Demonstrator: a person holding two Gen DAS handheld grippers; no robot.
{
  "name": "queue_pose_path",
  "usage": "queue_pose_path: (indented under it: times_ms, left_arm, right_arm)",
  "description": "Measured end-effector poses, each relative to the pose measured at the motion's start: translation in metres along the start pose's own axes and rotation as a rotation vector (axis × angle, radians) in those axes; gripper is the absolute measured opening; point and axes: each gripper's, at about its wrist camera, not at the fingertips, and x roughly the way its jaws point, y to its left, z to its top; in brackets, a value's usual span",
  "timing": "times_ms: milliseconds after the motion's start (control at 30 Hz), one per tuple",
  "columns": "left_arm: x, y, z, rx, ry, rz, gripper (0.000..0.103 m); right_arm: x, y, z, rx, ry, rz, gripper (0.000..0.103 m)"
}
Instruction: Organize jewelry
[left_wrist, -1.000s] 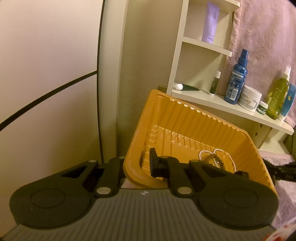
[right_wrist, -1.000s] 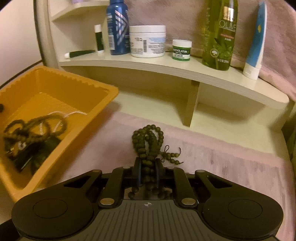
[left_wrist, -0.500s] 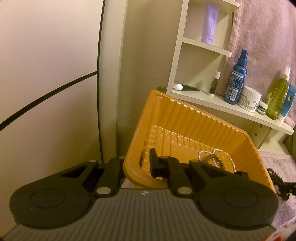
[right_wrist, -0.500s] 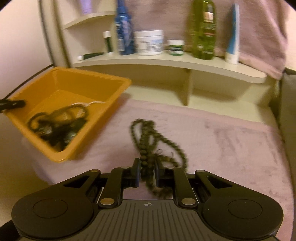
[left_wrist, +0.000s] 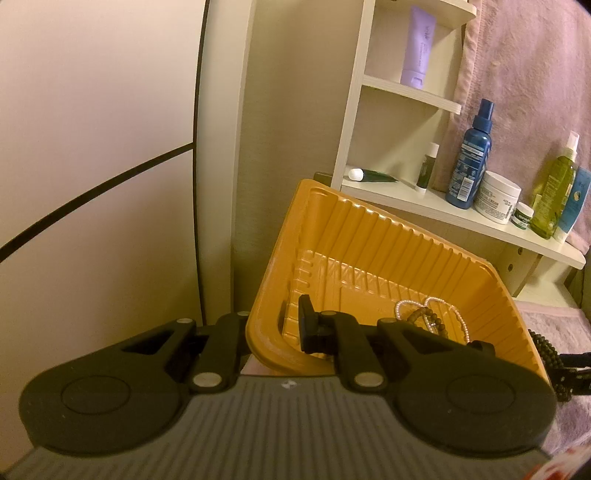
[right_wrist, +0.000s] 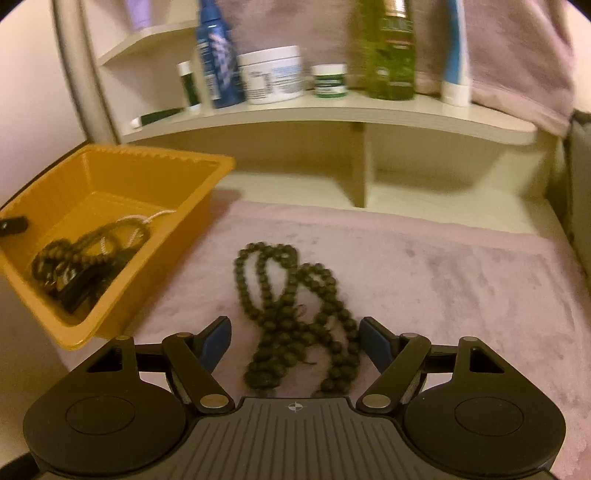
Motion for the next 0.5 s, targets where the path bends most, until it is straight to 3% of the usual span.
queue_pose_path:
  times_ms: [33, 133, 433, 467, 500]
  left_arm:
    - [0.000, 0.000, 0.000, 0.000, 0.000, 0.000, 0.011]
    - [0.001, 0.000, 0.000, -0.003, 0.001, 0.003, 0.011]
    - [0.001, -0.001, -0.001, -0.004, 0.000, 0.004, 0.011]
    - [0.001, -0.001, -0.001, -0.003, 0.000, 0.004, 0.011]
    - [0.001, -0.001, -0.001, -0.002, 0.000, 0.004, 0.011]
  right_arm:
    - [0.000, 0.005, -0.001, -0.027, -0.001, -0.008, 0.048]
    - [-0.001, 0.009, -0.002, -0.048, -0.002, -0.006, 0.028]
    - [0.002, 0.021, -0.004, -0.088, 0.001, -0.062, 0.028]
    - [0.002, 0.021, -0.004, -0.086, 0.002, -0.067, 0.025]
    - [0.002, 0.021, -0.003, -0.087, 0.005, -0.069, 0.015]
